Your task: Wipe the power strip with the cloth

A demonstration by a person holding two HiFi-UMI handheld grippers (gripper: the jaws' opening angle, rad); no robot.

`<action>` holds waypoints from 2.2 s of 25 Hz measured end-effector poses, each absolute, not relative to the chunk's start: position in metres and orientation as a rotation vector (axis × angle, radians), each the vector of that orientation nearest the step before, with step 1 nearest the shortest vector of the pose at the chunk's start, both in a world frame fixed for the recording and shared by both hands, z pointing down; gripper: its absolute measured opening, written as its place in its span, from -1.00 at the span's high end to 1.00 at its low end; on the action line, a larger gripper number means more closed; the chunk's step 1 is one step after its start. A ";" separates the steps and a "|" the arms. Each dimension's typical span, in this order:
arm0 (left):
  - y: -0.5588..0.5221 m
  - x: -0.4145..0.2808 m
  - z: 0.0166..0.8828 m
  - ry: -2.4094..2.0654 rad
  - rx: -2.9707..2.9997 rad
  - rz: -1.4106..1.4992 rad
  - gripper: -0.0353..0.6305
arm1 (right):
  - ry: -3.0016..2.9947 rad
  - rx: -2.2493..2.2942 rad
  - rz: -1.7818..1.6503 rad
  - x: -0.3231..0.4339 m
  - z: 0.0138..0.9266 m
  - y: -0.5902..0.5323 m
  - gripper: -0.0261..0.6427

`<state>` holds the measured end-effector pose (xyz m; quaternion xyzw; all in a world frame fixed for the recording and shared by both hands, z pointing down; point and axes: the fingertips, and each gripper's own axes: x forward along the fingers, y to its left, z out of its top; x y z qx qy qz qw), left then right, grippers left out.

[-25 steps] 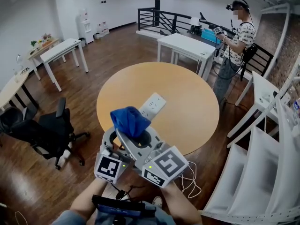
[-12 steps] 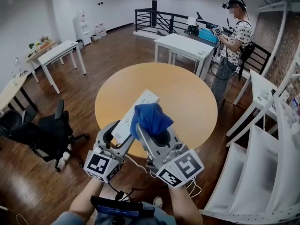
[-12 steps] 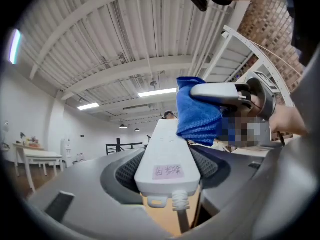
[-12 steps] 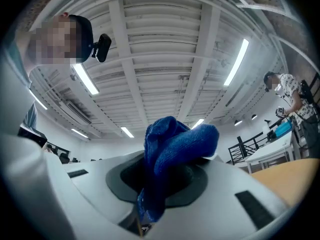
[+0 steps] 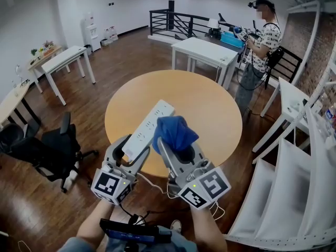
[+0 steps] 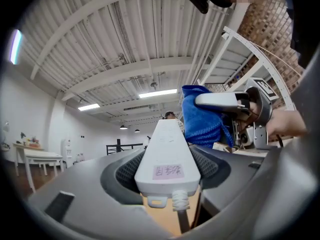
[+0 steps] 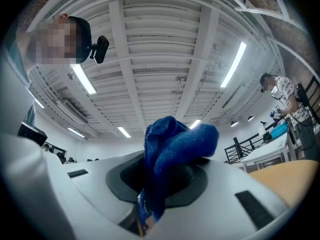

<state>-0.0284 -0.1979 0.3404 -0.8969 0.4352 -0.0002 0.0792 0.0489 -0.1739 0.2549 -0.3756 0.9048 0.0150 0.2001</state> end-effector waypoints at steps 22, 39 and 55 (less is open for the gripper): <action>-0.188 -0.023 0.340 1.229 -2.651 -0.047 0.06 | 2.485 -1.206 0.122 0.101 0.238 -0.205 0.71; -0.179 -0.017 0.341 1.172 -2.614 -0.095 0.06 | 2.516 -1.302 0.185 0.124 0.222 -0.242 0.71; -0.180 -0.003 0.343 1.123 -2.548 -0.202 0.06 | 2.612 -1.244 0.170 0.093 0.198 -0.277 0.71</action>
